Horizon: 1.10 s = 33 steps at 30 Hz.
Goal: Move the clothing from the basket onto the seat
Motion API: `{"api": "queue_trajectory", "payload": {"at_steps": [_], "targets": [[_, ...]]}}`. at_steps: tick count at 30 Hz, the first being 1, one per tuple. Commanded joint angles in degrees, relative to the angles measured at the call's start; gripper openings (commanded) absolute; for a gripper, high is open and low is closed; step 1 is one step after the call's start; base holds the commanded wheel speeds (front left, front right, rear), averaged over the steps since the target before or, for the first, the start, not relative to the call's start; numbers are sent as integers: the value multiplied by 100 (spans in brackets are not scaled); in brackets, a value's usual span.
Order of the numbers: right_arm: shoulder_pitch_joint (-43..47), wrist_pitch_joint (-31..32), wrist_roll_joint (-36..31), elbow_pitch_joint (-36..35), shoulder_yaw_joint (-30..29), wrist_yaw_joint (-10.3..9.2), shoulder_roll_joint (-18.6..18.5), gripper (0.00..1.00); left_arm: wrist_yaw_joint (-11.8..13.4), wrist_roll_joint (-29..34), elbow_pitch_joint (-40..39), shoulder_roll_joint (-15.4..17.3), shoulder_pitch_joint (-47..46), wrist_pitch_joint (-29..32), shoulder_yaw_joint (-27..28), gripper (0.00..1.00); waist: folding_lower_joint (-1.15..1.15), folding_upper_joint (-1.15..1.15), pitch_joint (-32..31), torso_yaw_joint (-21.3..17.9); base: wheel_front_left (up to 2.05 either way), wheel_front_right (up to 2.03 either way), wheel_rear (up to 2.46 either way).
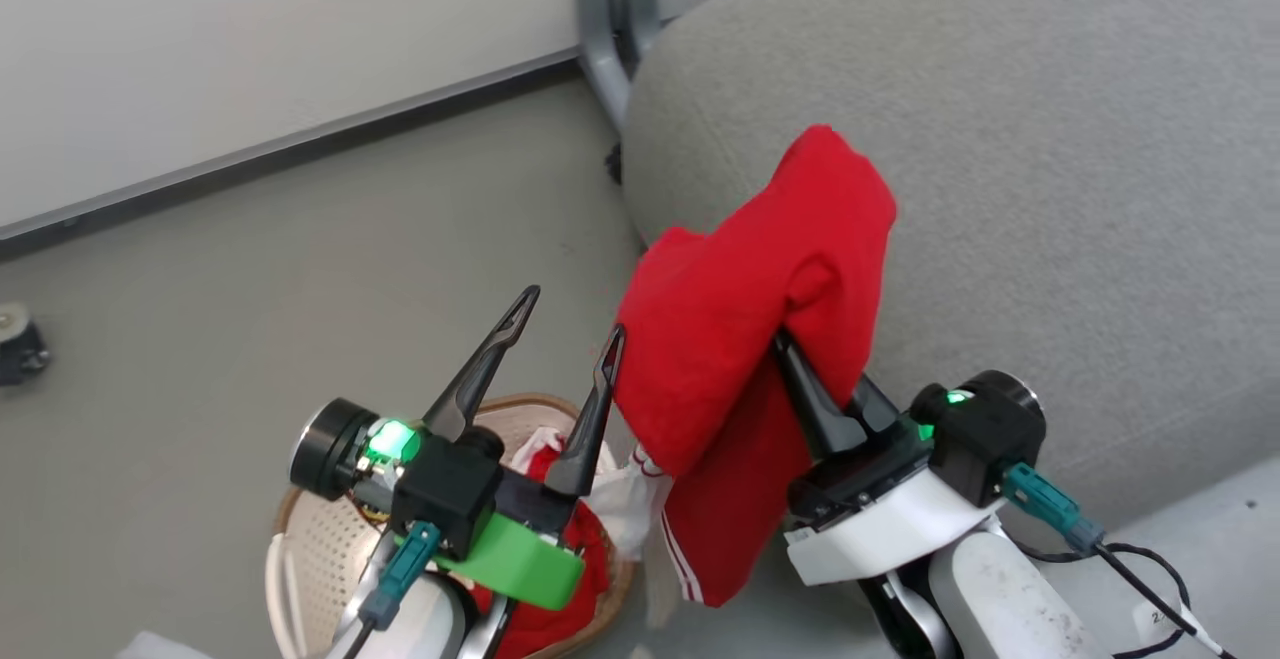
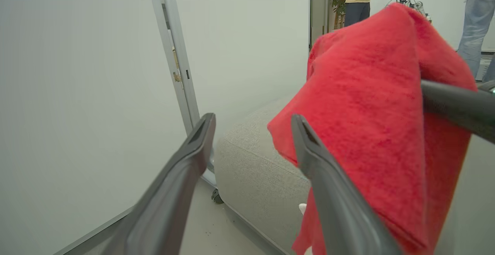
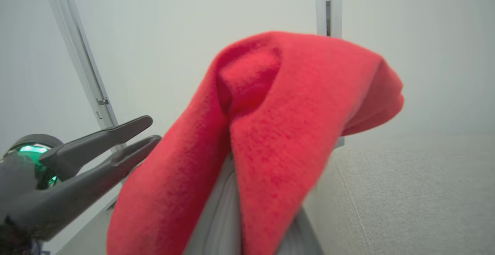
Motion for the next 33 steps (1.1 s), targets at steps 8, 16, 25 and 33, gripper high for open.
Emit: {"api": "queue_trajectory", "payload": {"at_steps": [8, 16, 25, 33], "targets": [[348, -18, -173, -351, -231, -3, -51, 0, 318, 173, 104, 18, 226, 117, -53, 100, 0, 0, 342, -970, 0, 0, 0], [600, -18, 38, -895, -713, -4, -59, 0, 217, 110, 105, 98, 158, 193, -144, 100, 0, 0, 525, -1080, 0, 0, 0], [-326, -18, 417, -1305, -1507, -2, -108, 0, 157, 235, -59, 261, -153, 336, -161, 100, 0, 0, 1242, -801, 0, 0, 0], [-2307, -18, 590, -713, -2767, -5, -797, 0, 155, 340, -294, 377, -567, 473, -53, 100, 0, 0, 2020, -349, 0, 0, 0]]}}
